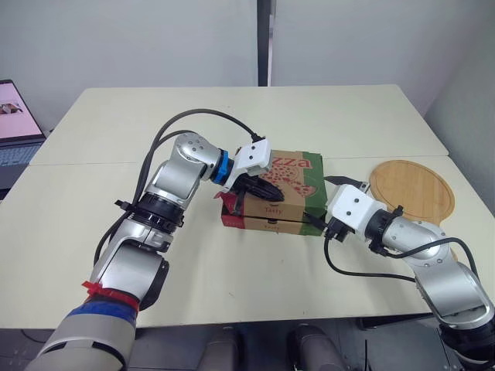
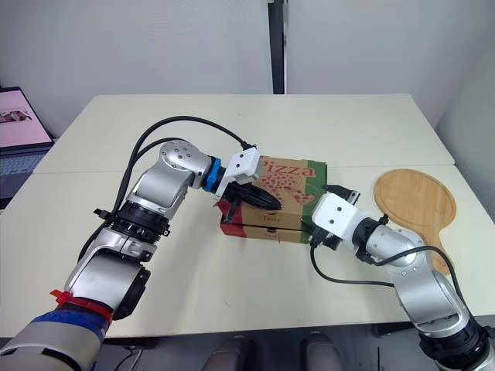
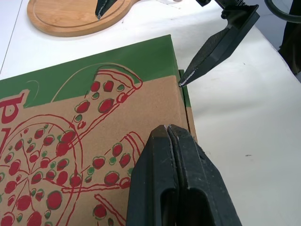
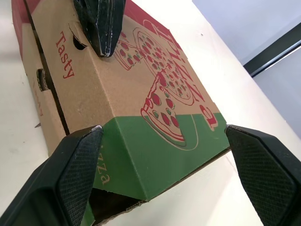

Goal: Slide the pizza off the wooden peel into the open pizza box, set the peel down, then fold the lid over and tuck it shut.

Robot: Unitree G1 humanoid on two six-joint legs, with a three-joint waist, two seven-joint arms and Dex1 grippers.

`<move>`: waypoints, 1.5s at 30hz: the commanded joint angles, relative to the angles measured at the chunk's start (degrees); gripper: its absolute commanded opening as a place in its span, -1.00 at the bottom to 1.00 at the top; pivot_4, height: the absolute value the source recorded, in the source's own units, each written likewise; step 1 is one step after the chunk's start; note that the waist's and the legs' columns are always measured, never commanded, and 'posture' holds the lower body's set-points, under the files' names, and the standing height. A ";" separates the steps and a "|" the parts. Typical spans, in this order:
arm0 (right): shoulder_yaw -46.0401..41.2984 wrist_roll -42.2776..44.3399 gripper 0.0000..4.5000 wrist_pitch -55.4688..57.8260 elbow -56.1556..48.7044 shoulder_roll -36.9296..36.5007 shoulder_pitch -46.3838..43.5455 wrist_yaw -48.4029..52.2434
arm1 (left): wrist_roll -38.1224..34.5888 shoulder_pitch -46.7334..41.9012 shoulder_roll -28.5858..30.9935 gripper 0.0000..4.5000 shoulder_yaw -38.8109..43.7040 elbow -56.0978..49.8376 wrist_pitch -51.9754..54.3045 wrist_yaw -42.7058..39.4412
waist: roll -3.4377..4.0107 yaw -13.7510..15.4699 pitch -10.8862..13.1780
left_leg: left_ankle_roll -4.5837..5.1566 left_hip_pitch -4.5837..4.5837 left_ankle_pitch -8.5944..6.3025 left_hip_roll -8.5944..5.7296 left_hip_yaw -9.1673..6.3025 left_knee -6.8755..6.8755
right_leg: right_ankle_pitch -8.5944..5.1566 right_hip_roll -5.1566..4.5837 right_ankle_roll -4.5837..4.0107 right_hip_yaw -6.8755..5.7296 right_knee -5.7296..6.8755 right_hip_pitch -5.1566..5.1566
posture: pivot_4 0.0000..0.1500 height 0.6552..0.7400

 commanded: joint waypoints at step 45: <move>3.02 -11.99 0.98 -8.05 6.27 4.02 -3.71 -1.63 | 5.17 -7.44 -0.76 -1.00 1.39 18.76 -13.04 6.37 | 0.00 0.08 0.00 | 0.00 -0.02 0.00 -0.04 0.01 0.00 | 0.00 0.01 0.00 -0.02 0.04 -0.04 | 1.00 1.00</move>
